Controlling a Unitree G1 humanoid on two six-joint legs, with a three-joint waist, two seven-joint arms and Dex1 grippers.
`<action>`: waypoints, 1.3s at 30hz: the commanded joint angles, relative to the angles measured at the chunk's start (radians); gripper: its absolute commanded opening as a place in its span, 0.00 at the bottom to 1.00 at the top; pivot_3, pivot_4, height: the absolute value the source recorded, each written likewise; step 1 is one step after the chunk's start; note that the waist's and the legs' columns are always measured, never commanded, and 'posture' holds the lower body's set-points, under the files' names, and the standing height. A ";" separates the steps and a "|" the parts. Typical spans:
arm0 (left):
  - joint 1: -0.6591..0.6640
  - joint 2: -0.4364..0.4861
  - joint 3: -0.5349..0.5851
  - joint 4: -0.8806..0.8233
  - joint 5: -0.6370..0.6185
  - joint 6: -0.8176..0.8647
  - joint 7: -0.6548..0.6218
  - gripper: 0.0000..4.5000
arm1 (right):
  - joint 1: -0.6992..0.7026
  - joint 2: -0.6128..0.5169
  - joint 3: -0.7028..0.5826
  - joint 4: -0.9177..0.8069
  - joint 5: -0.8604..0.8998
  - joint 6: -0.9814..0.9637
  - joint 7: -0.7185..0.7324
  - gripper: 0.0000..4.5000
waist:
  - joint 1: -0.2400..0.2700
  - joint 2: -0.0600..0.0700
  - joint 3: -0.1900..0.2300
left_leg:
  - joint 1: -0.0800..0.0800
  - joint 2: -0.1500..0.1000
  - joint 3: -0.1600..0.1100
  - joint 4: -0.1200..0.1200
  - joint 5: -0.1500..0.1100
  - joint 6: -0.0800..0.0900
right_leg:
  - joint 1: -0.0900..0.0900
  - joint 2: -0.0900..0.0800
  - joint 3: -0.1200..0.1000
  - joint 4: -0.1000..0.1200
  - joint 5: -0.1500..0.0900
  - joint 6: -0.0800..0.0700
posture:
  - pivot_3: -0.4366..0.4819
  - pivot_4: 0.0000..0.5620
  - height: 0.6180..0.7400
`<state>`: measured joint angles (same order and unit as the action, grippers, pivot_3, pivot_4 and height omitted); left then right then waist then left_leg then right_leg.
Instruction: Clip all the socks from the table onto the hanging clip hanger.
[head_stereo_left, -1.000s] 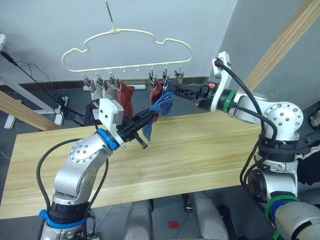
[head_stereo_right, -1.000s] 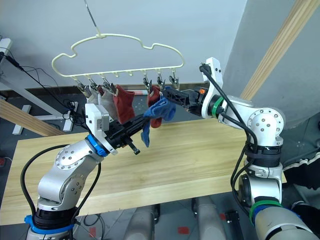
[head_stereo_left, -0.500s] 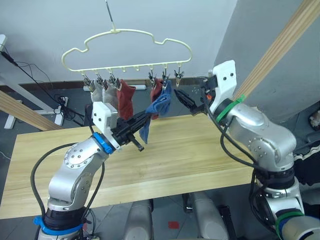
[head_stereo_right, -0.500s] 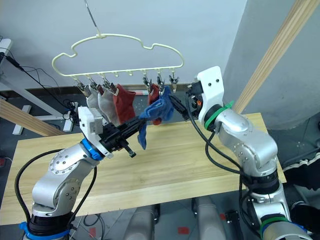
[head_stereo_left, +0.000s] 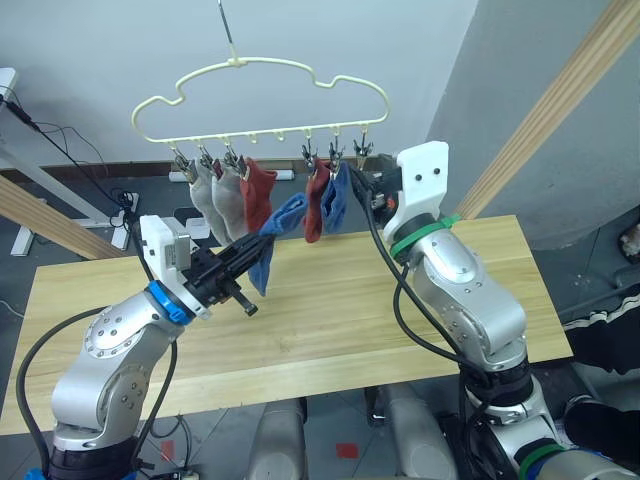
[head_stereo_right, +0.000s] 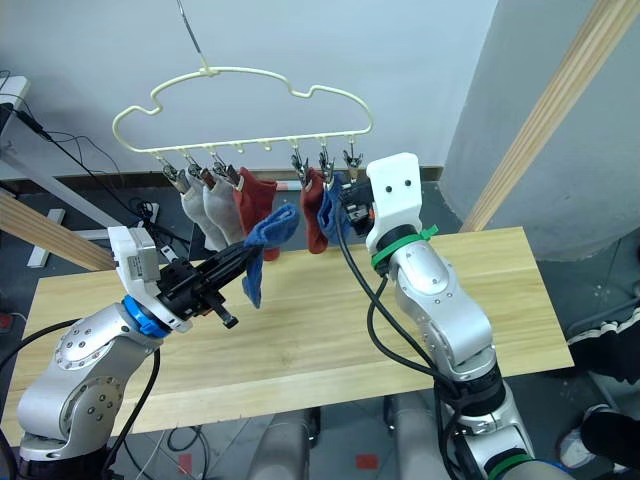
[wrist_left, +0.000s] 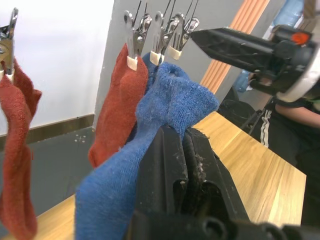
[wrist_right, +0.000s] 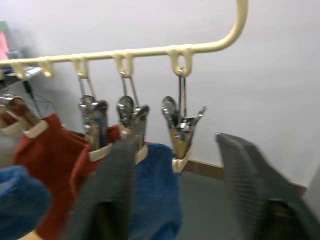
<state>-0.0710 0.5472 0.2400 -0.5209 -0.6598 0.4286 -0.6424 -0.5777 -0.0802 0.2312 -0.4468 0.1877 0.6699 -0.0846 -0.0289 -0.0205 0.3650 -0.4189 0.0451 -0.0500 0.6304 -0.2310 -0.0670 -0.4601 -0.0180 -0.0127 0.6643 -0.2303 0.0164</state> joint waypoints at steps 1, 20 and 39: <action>0.014 0.010 0.015 -0.062 -0.019 -0.003 0.006 0.00 | -0.025 0.023 0.000 0.002 -0.061 -0.045 -0.012 0.40 | 0.000 0.000 0.000 | 0.000 0.000 0.000 0.000 0.000 0.000 | 0.000 0.000 0.000 0.000 0.000 0.000 | 0.50 0.69 1.00; 0.033 0.008 0.012 -0.077 -0.014 -0.009 0.020 0.00 | -0.042 0.107 -0.003 0.032 -0.132 -0.066 0.039 0.40 | 0.000 0.000 0.000 | 0.000 0.000 0.000 0.000 0.000 0.000 | 0.000 0.000 0.000 0.000 0.000 0.000 | 0.51 0.68 1.00; 0.035 -0.003 -0.004 -0.080 0.010 -0.024 0.030 0.00 | -0.126 0.174 -0.048 0.166 -0.183 -0.085 0.018 0.40 | 0.000 0.000 0.000 | 0.000 0.000 0.000 0.000 0.000 0.000 | 0.000 0.000 0.000 0.001 0.000 0.000 | 0.53 0.67 1.00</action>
<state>-0.0448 0.5457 0.2354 -0.5522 -0.6526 0.4268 -0.6179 -0.6847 0.0807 0.1870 -0.2566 0.0170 0.6150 -0.0610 -0.0292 -0.0205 0.3649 -0.4185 0.0455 -0.0503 0.6303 -0.2310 -0.0669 -0.4601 -0.0179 -0.0131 0.6649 -0.2300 0.0160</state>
